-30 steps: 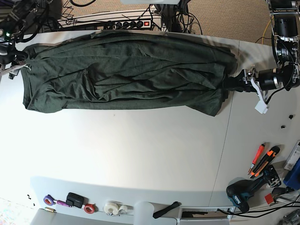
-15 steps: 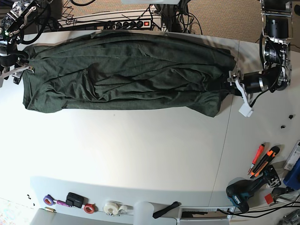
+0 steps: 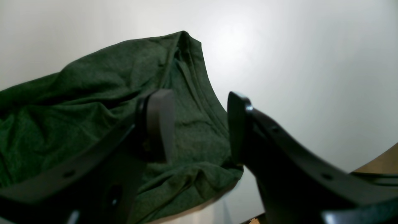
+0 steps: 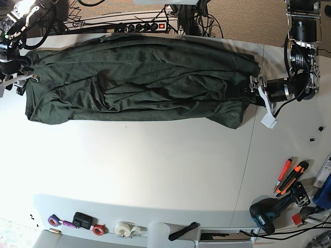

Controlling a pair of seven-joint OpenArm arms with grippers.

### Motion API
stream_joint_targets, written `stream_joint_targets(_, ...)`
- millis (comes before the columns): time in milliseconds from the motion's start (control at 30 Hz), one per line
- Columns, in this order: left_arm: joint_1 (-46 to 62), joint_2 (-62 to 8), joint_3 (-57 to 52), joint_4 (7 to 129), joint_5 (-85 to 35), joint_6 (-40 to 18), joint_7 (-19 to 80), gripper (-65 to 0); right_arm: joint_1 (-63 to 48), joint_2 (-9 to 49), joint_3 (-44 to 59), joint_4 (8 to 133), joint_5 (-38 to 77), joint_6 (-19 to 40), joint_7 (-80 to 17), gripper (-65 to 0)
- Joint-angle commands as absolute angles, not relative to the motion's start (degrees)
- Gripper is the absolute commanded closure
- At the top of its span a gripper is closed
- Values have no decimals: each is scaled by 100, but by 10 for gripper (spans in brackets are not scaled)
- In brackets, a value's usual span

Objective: Layout the t-shirt on the table in an organized manner, then fold the t-shirt properly
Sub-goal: 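Lift the held shirt end slightly with the left gripper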

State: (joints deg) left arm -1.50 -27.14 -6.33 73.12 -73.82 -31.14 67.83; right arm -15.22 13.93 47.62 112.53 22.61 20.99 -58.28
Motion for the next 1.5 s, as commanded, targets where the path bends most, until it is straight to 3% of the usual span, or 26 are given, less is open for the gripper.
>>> stream_joint_targets(0,-95,-2749,-574,7277,-6901,-3002,7148,-479,-1490,1492,4794,11345,2311,2121,-5701,-274)
stream_joint_targets(600,-80,-2475,-574,7277,-6080,-2523,6877,-469,-1490,1492,4794,11345,2311,2121,-5699,-275)
stream_joint_targets(800,104,-2475,-574,7277,-6018,-2534,6823,-262,-1490,1492,4797,11345,2311,2121,-5697,-274)
stream_joint_targets(933,239,-2475,-574,7277,-6018,-2550,6775,-181,-1490,1492,4797,11345,2311,2119,-5695,-274)
stream_joint_targets(1033,237,-2475,-574,7277,-6018,-2552,6554,0,-1490,1492,4794,11345,2311,2119,-5695,-274)
stream_joint_targets(1467,237,-2438,-576,7776,-7050,-3612,6211,0,-1490,1490,4794,11345,2311,2119,-5651,-274)
